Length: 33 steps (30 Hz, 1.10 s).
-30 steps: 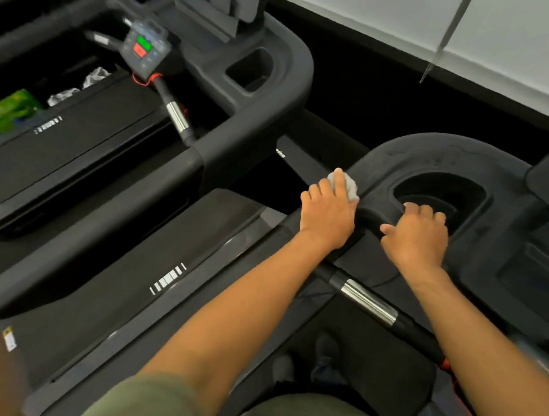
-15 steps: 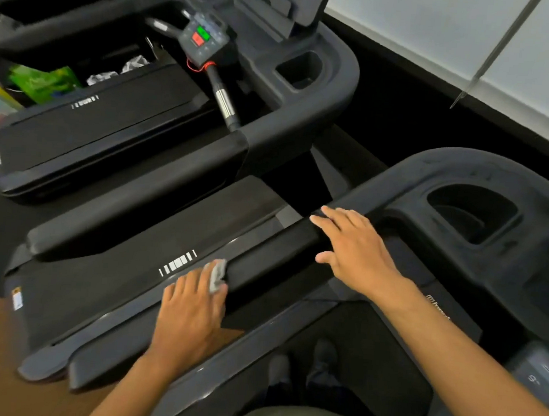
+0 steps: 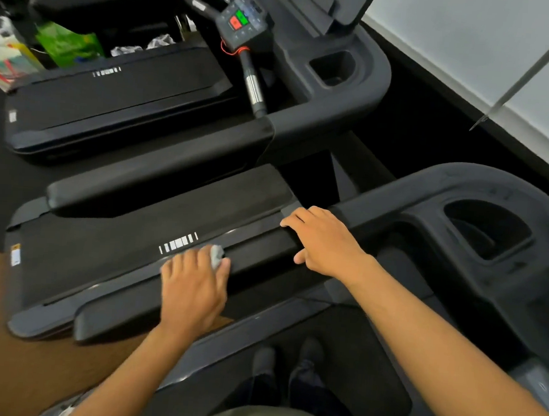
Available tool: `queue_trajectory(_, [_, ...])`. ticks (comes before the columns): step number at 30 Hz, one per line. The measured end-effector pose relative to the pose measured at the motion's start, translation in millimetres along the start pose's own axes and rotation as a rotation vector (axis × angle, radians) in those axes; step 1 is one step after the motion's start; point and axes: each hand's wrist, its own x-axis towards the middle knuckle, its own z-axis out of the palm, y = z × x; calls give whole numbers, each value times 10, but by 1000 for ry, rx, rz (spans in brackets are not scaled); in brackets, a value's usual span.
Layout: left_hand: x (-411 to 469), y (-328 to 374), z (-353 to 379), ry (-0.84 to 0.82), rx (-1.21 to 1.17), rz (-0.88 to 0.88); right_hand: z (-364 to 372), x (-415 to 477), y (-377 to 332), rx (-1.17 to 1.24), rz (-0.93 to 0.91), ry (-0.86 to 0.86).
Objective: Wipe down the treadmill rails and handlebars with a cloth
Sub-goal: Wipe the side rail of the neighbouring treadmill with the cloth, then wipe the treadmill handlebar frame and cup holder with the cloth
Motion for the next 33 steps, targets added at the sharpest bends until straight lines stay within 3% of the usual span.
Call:
queue_trajectory(4, [515, 855, 90, -64, -55, 130, -17, -12, -3, 50, 50, -10])
queue_trajectory(8, [695, 931, 6, -175, -101, 207, -28, 6, -19, 38, 76, -23])
queue_trajectory(13, [309, -173, -132, -189, -129, 256, -22, 46, -19, 61, 92, -48])
queue_trajectory(18, [-453, -1561, -268, -159, 79, 62, -43, 42, -45, 80, 61, -51])
queue_trajectory(21, [-750, -1748, -203, -58, 19, -119, -48, 26, -88, 86, 50, -24])
queue_trajectory(25, [-655, -1084, 29, 124, -41, -228, 64, -174, -56, 86, 93, 102])
queue_trajectory(29, [-335, -41, 267, 219, -162, -39, 131, -533, 122, 138, 245, 220])
queue_trajectory(33, [7, 705, 335, 215, -181, 105, 200, -1011, 426, 221, 428, 218])
